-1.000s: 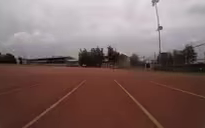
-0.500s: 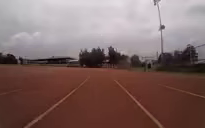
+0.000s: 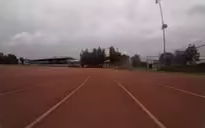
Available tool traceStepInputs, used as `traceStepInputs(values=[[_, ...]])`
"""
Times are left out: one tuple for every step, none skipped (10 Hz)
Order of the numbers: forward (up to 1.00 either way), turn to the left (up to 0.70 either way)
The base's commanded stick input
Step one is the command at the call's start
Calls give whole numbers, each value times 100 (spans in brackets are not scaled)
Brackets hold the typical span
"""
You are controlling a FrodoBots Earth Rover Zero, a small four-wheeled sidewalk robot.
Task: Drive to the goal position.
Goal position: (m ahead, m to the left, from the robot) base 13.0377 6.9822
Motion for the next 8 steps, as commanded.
traceStepInputs(values=[[70,0],[70,0],[70,0],[70,0],[70,0],[70,0],[70,0],[70,0]])
